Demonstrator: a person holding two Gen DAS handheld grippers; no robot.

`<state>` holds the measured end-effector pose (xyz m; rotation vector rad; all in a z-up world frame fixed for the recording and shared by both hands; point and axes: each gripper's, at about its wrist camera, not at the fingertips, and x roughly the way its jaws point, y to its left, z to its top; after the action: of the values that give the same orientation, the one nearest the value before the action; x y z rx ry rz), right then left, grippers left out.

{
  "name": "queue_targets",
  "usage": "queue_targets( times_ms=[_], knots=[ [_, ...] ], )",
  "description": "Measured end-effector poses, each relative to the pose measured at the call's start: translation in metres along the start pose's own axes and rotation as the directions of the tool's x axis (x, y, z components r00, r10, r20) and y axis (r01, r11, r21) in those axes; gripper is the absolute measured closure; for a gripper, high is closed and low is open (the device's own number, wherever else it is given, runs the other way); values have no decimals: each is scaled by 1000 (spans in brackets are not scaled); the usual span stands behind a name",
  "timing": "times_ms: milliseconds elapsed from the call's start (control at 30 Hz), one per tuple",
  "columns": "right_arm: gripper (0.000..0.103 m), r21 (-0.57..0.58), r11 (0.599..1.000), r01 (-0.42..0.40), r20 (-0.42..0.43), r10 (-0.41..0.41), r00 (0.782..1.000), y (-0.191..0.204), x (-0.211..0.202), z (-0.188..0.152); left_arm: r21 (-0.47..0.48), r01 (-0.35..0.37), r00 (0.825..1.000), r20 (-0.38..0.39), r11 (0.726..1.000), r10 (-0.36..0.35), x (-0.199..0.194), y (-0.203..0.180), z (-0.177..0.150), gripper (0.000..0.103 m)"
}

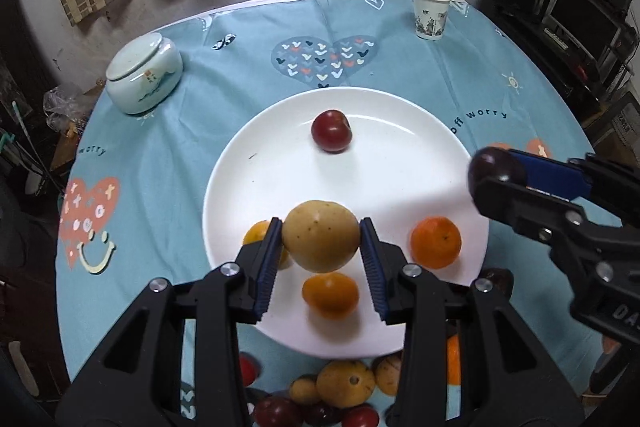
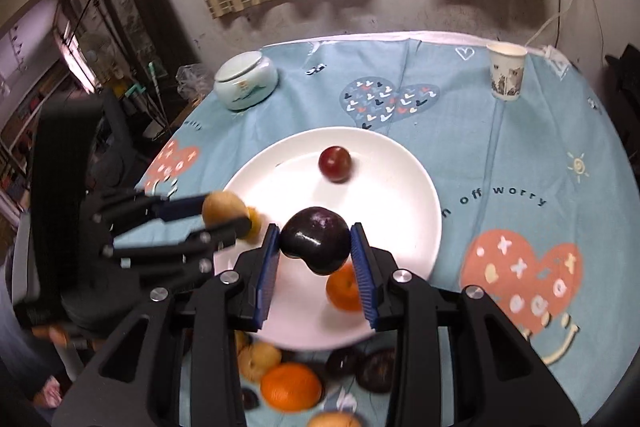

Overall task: Organize fruits
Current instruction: 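Carry both fruits onto the plate and open both tools to release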

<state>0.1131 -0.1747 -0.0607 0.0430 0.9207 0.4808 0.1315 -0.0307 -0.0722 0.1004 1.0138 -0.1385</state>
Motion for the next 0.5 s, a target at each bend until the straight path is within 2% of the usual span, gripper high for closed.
queue_targets(
  times_ms=[500],
  knots=[
    [67,-9,1000,13,-95,-14,995,-21,64,18,-4,-28,997,-67,1000,28,46,9,1,63]
  ],
)
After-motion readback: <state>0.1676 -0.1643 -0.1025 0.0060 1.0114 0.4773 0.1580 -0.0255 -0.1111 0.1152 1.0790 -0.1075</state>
